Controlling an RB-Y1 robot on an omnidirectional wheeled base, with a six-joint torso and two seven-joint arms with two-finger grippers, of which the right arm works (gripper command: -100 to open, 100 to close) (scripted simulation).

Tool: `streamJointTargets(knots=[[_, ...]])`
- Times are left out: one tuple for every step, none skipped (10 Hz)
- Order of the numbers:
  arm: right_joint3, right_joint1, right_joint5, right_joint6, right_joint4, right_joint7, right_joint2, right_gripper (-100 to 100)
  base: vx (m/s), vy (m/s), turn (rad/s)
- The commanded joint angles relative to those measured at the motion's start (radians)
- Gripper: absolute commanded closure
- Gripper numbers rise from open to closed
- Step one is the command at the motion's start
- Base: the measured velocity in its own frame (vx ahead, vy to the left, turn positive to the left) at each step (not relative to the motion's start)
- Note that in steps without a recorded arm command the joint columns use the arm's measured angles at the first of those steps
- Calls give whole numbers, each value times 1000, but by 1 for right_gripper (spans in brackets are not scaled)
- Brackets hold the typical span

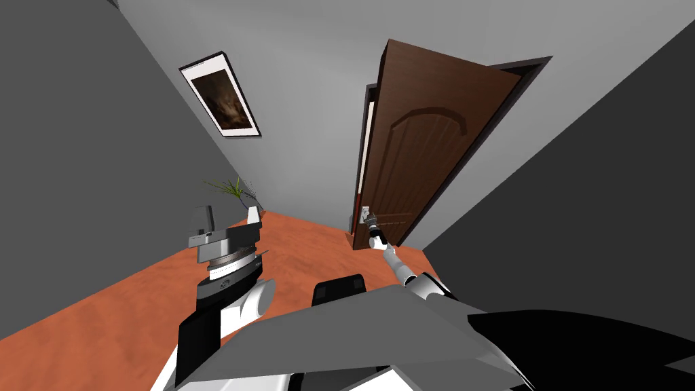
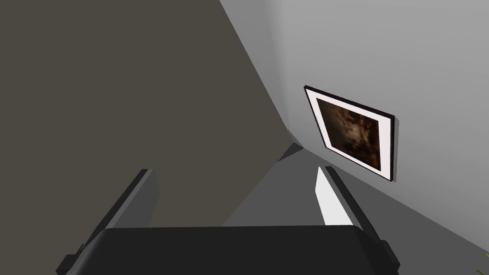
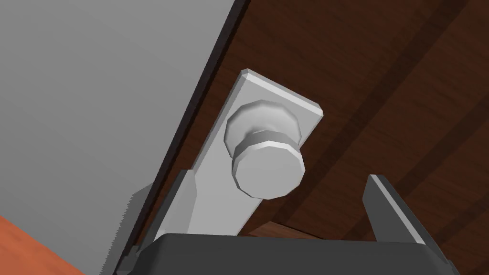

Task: Pull the door open

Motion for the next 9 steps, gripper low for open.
streamJointTargets(knots=[[9,10,-39,14,-26,-47,9,-100,-94,-63,37],[16,14,-62,21,-38,-74,15,-100,-97,-90,31],[22,18,-84,27,-50,-101,21,-100,-95,-68,41],[27,21,-105,33,-61,-126,26,-100,-101,-49,34],[33,25,-125,38,-71,-150,32,-100,-96,-51,30],[38,28,-144,43,-81,-172,37,-100,-92,-45,33],[42,31,-161,48,-90,-192,41,-100,-86,-55,26],[46,33,-174,52,-97,-208,45,-100,-82,-49,21],[49,35,-186,55,-103,-222,48,-100,-78,-34,17]])
